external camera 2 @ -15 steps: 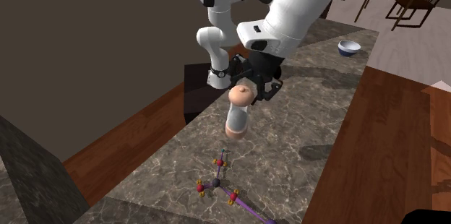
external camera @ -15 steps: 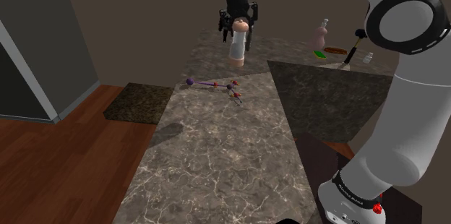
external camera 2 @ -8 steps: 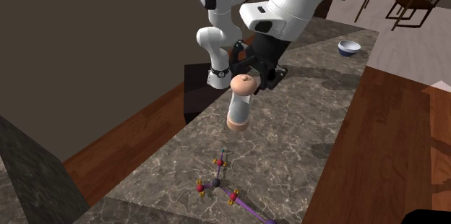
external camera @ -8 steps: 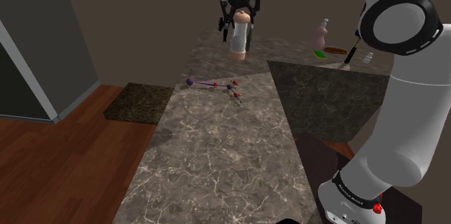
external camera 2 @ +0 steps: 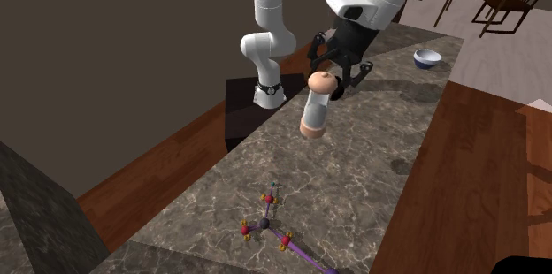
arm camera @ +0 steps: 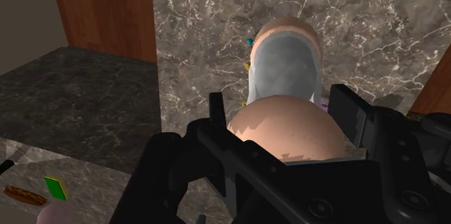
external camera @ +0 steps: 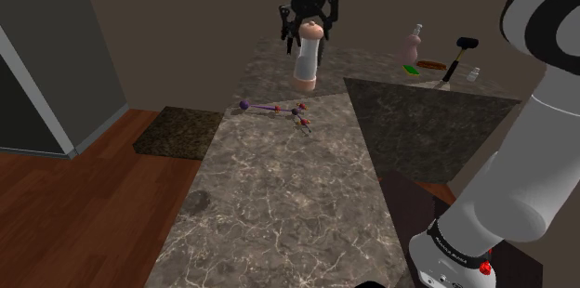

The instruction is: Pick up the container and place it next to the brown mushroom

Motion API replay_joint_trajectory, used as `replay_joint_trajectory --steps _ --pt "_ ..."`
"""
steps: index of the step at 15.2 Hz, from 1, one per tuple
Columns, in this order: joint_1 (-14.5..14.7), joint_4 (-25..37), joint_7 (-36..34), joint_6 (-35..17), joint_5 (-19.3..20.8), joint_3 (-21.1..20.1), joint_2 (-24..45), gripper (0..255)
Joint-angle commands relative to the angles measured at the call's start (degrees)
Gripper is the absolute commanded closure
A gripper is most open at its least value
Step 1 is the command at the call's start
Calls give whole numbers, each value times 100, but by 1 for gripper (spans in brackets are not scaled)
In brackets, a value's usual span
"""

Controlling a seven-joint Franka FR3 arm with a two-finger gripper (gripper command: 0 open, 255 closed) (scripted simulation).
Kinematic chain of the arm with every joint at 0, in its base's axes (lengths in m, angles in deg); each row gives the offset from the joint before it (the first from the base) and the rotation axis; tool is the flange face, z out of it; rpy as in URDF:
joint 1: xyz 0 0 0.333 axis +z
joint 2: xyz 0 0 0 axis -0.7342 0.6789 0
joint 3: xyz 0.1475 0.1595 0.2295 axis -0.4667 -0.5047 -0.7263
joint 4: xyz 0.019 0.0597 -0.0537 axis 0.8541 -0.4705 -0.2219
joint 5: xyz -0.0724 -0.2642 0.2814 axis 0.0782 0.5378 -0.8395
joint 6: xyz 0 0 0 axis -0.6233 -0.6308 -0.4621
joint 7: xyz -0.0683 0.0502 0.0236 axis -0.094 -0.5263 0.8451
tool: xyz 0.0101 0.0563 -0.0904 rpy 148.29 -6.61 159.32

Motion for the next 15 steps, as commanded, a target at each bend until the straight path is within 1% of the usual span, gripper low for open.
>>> replay_joint_trajectory --steps 1,8,15 --pt "105 -216 -227 30 -92 -94 -189 255" --pt "486 -853 -1033 145 -465 -461 -769 255" --pt "908 -1087 -1935 350 -824 -910 -1040 255"
